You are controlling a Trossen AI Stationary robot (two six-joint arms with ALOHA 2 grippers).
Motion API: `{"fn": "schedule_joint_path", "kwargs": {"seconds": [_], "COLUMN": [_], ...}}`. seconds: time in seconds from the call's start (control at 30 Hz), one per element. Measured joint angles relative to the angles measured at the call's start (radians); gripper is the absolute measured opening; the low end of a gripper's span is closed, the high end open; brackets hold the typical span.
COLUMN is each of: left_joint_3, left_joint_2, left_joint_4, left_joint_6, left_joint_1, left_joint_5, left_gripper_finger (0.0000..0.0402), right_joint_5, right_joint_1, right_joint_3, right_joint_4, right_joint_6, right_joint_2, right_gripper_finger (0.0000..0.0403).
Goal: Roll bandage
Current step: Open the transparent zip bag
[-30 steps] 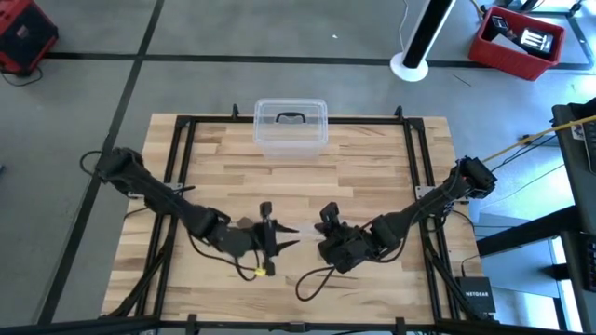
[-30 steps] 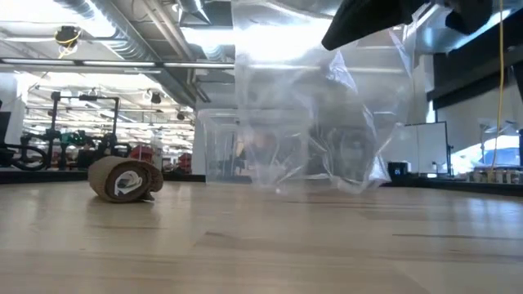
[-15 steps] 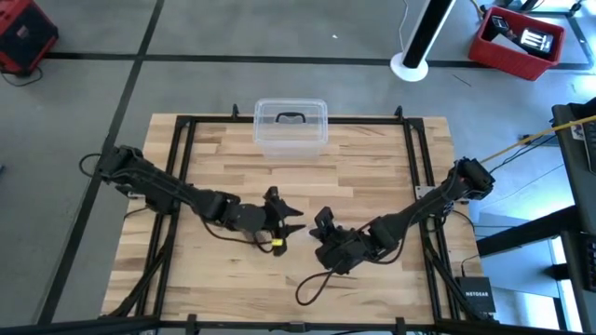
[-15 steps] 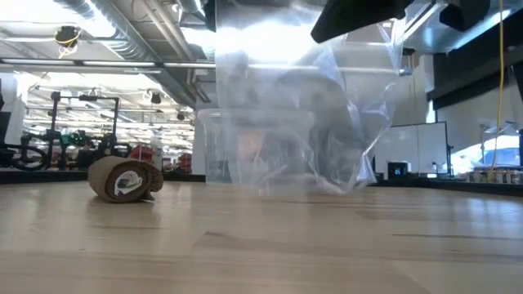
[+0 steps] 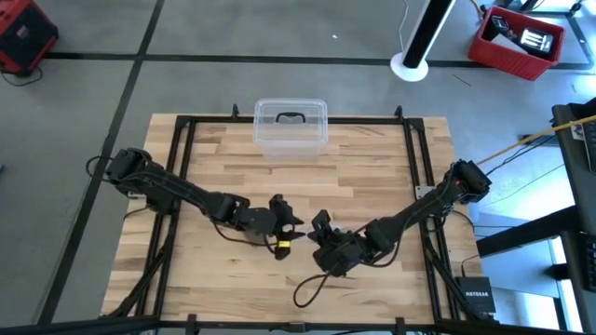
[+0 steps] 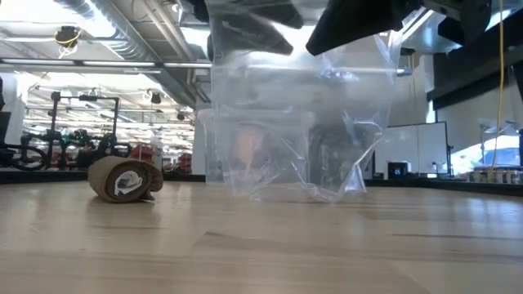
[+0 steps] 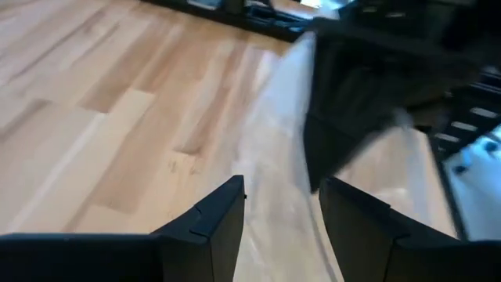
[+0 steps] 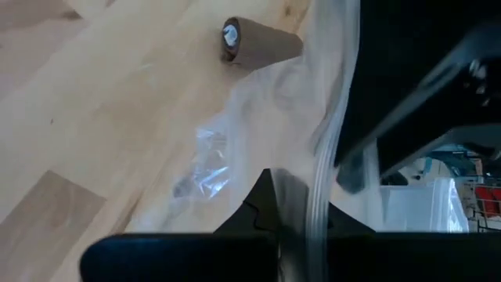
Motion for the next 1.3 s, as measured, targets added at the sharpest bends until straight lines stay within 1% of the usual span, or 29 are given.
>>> {"fn": "schedule_joint_path", "kwargs": {"seconds": [0.1,0.17,0.27,0.33,0.37,0.47,0.57,0.67,0.73,0.83,0.87,0.97,1.03,1.1,1.23,1.3], "left_joint_3": [0.000,0.000,0.000,0.001,0.001,0.001,0.002,0.001,0.001,0.001,0.001,0.001,0.001,0.001,0.001,0.001], "left_joint_2": [0.000,0.002,0.002,-0.006,-0.013,-0.044,-0.064,-0.069,-0.073,-0.073,-0.073,-0.075,-0.075,-0.075,-0.075,-0.075], "left_joint_4": [0.004,0.003,0.002,-0.022,-0.037,-0.028,0.023,0.076,0.105,0.092,0.078,-0.006,-0.078,-0.137,-0.283,-0.397], "left_joint_6": [0.020,0.045,0.090,0.114,0.126,0.171,0.264,0.363,0.430,0.485,0.490,0.465,0.426,0.384,0.337,0.227], "left_joint_1": [0.003,0.002,0.001,-0.002,-0.006,-0.031,-0.062,-0.098,-0.120,-0.159,-0.175,-0.218,-0.243,-0.264,-0.299,-0.310], "left_joint_5": [-0.010,-0.024,-0.083,-0.153,-0.200,-0.354,-0.424,-0.494,-0.515,-0.566,-0.597,-0.702,-0.744,-0.764,-0.776,-0.774], "left_gripper_finger": [0.0148,0.0127,0.0071,0.0025,0.0014,0.0013,0.0007,0.0004,0.0006,0.0003,0.0002,0.0004,0.0003,0.0002,0.0003,0.0002], "right_joint_5": [0.000,-0.018,-0.023,-0.032,-0.048,-0.096,-0.168,-0.259,-0.262,-0.197,-0.179,-0.161,-0.156,-0.168,-0.252,-0.309], "right_joint_1": [0.019,0.032,0.046,0.047,0.051,0.047,0.045,0.019,0.002,-0.018,-0.030,-0.066,-0.094,-0.123,-0.178,-0.211], "right_joint_3": [0.000,0.000,0.000,0.000,0.000,0.000,0.001,0.002,0.002,0.001,0.001,0.001,0.001,0.001,0.000,0.000], "right_joint_4": [0.018,0.037,0.068,0.095,0.109,0.148,0.182,0.197,0.200,0.198,0.215,0.274,0.341,0.441,0.667,0.786], "right_joint_6": [-0.002,-0.003,-0.001,0.019,0.041,0.121,0.231,0.306,0.327,0.336,0.330,0.294,0.262,0.221,0.127,0.107], "right_joint_2": [0.000,0.000,0.000,0.000,0.000,0.000,0.000,0.004,0.014,0.026,0.034,0.061,0.094,0.134,0.226,0.276], "right_gripper_finger": [0.0002,0.0002,0.0002,0.0002,0.0002,0.0003,0.0003,0.0003,0.0003,0.0003,0.0003,0.0003,0.0003,0.0003,0.0003,0.0003]}}
